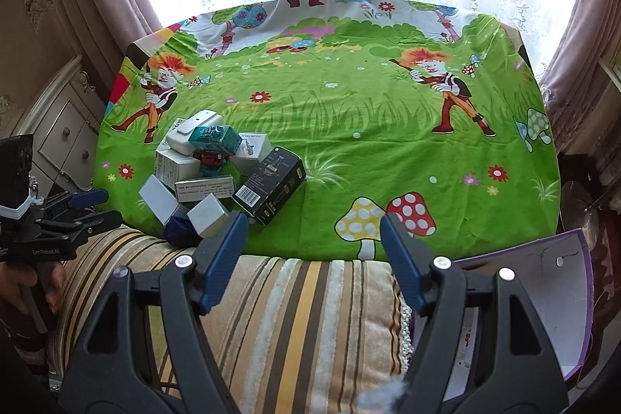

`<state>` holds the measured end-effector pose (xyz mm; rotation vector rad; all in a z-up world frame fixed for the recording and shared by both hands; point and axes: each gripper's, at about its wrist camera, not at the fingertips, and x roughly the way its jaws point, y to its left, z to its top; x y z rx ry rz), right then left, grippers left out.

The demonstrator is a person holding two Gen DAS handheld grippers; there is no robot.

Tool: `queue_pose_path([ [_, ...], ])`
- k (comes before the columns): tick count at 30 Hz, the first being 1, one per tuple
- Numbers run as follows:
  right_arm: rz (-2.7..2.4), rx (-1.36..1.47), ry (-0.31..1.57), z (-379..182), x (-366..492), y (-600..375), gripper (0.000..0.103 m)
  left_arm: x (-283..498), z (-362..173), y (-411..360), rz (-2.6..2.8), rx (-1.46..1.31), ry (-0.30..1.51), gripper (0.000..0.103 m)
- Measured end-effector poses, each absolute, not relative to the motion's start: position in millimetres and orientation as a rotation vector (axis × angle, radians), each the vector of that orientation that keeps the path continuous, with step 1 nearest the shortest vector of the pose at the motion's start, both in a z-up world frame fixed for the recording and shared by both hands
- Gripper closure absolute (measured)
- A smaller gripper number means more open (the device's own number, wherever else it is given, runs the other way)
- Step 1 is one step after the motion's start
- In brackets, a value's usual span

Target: Organize rigid objects

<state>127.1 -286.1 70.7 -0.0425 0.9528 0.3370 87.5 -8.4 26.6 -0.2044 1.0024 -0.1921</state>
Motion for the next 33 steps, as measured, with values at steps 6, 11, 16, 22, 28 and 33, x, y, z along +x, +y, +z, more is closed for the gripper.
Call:
queue_pose_path([
  [6, 0.356, -0.058, 0.978, 63, 144, -269, 0.027, 103, 26, -2, -0.202, -0.221, 0.998, 0.015],
  [11, 0.382, -0.048, 1.009, 49, 159, -252, 0.026, 128, 30, -8, -0.230, -0.239, 0.989, 0.015],
  [16, 0.382, -0.031, 1.088, 27, 175, -241, 0.026, 160, 28, -17, -0.252, -0.288, 1.001, 0.015],
  [22, 0.352, 0.069, 1.152, 9, 188, -244, 0.026, 196, 17, -32, -0.252, -0.347, 1.042, 0.015],
  [28, 0.325, 0.114, 1.171, -6, 193, -246, 0.026, 215, 9, -44, -0.213, -0.317, 1.057, 0.015],
  [33, 0.312, 0.159, 1.184, -13, 196, -249, 0.026, 223, 0, -49, -0.184, -0.305, 1.080, 0.015],
])
